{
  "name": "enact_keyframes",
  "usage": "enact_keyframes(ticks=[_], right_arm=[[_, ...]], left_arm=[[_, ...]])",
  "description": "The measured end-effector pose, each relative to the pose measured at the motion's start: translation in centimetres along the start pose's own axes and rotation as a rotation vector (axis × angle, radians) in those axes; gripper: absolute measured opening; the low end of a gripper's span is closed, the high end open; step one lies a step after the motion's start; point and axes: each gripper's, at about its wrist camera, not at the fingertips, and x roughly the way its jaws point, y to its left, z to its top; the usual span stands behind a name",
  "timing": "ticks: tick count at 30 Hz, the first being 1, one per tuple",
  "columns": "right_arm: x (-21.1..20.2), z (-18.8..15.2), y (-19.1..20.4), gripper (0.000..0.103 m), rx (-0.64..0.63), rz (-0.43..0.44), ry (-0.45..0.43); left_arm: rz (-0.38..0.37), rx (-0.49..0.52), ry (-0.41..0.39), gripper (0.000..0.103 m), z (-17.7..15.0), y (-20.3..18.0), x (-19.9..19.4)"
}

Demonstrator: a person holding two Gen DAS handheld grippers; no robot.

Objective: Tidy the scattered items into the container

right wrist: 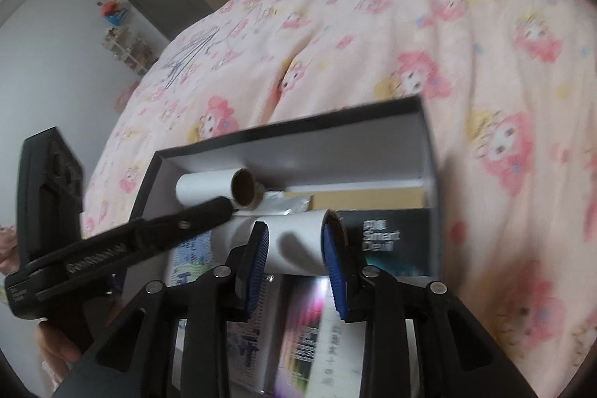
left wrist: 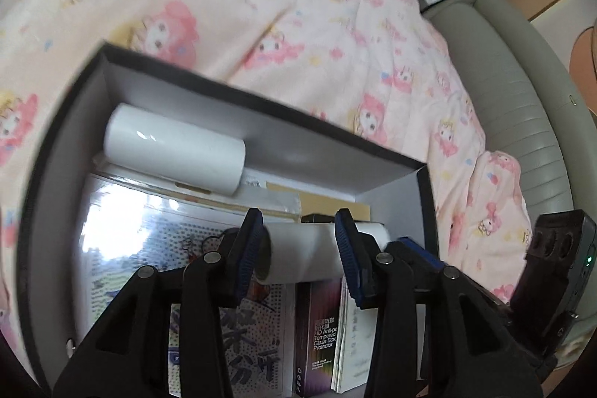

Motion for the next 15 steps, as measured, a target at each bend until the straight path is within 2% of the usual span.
enact_keyframes(ticks=[2,5,8,12,15], right_arm=[[-1.7,-0.2,0.1,0.030,-0.014,-0.023,-0.046],[-3.0,-0.4,0.1,0.030,-0.019,-0.054,-0.080],[-2.2,-0.6,0.1,0.030,-0.028,-0.052,-0.033],[-0.9,-0.8,0.5,0.030,-0.042,-0.079,0.017],[-0.6,-0.8,0.6,0.030,-0.052,-0.099,0.019]], left_arm=[[0.033,0.030,-0.016,0.040,-0.6,-0.2,-0.7],[0.037,0.060,0.022,0.039,-1.4,-0.3,-0.6],[0.030,0.087,0.084,0.039,-1.9,-0.6,0.2],[0.098,0.121,0.145,0.037,-1.9,-1.1,2.1],[0.102,0.095,0.170,0.037,-0.8,-0.8,3.5]])
